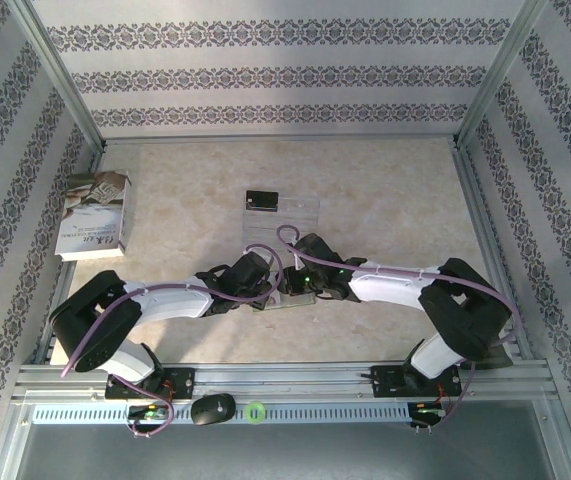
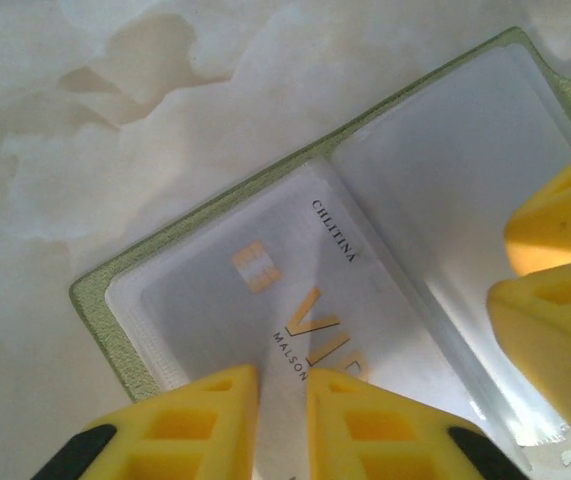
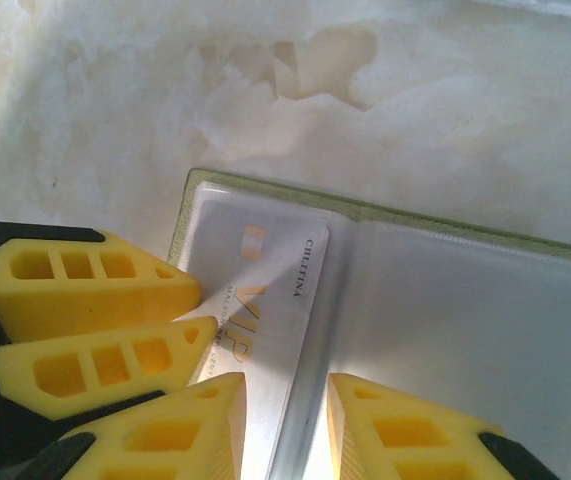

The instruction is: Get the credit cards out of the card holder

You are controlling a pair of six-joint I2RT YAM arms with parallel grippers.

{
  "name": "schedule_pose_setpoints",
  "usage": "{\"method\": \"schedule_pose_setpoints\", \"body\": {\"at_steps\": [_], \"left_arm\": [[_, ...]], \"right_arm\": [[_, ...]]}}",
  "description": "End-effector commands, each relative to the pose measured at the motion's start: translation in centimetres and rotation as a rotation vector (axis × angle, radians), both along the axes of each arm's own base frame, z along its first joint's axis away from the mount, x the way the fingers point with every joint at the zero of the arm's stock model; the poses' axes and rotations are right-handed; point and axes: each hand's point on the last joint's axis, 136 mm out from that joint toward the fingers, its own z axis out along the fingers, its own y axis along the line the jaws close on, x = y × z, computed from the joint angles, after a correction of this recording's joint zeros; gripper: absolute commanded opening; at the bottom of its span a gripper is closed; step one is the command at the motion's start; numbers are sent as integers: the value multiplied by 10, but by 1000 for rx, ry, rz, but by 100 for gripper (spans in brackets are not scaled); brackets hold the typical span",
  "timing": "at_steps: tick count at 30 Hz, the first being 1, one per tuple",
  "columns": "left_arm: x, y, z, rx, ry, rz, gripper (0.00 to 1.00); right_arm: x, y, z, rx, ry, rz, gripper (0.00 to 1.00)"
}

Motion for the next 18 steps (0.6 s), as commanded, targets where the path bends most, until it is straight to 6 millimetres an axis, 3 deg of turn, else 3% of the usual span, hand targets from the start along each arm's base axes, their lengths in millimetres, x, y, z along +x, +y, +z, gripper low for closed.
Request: {"method": "schedule_pose_setpoints", "body": {"at_steps": [1, 4, 12, 18], "left_arm": [[-20, 11, -24, 83, 86, -33, 19], [-19, 13, -23, 88, 83, -24, 27], [-12, 6, 27, 48, -43, -4, 35], [-19, -2, 23, 94, -63, -3, 35]], "right_arm": [[-2, 8, -1, 13, 11, 30, 28], [-2, 6, -2, 8, 9, 24, 28], [3, -5, 5, 13, -14, -6, 28], [6, -14, 8, 17, -27, -25, 28]]}}
